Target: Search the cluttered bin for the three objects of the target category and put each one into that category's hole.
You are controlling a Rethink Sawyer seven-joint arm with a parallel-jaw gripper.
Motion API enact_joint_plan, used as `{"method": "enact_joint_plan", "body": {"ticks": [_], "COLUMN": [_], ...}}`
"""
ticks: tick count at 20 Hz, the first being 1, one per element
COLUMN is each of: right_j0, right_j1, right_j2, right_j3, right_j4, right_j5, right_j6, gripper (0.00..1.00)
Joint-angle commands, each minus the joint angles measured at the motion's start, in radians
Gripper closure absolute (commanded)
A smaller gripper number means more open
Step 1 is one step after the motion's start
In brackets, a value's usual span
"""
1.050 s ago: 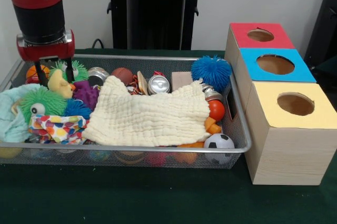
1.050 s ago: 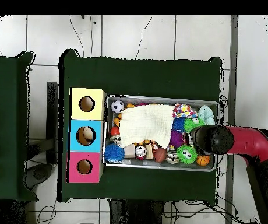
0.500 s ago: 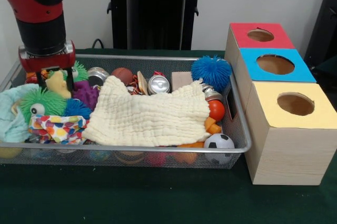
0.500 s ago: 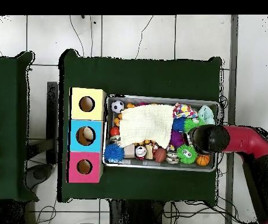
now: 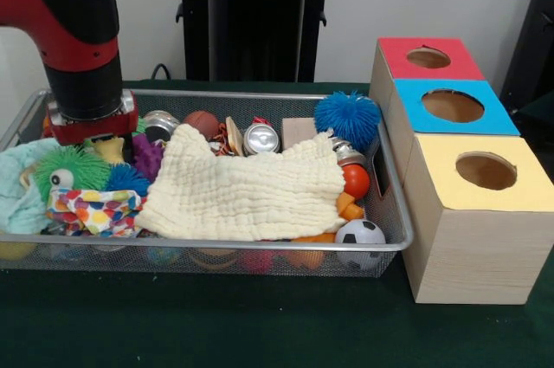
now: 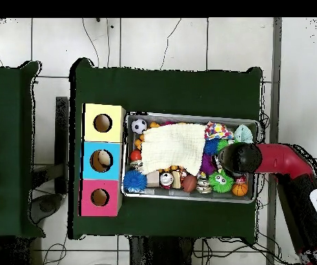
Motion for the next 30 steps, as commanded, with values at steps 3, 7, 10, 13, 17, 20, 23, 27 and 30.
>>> {"method": "enact_joint_plan", "body": {"ticks": [3,7,10,13,17,20,23,27,30], "right_j0": [0.035,0.041,0.047,0.041,0.021,-0.005,-0.024,-0.043,-0.015], "right_j1": [0.09,0.073,0.064,0.057,0.037,-0.026,-0.106,-0.214,-0.298], "right_j2": [-0.006,-0.011,-0.018,-0.016,-0.003,0.009,0.02,0.033,0.012], "right_j3": [-0.112,-0.1,-0.093,-0.077,-0.028,0.053,0.143,0.258,0.306], "right_j4": [-0.073,-0.087,-0.085,-0.072,-0.038,0.005,0.047,0.132,0.187], "right_j5": [0.162,0.093,0.069,0.062,0.022,-0.043,-0.086,-0.124,-0.109], "right_j6": [-0.373,-0.314,-0.269,-0.254,-0.207,-0.113,-0.044,0.042,0.096], "gripper": [0.0,0.0,1.0,1.0,1.0,1.0,1.0,1.0,1.0]}}
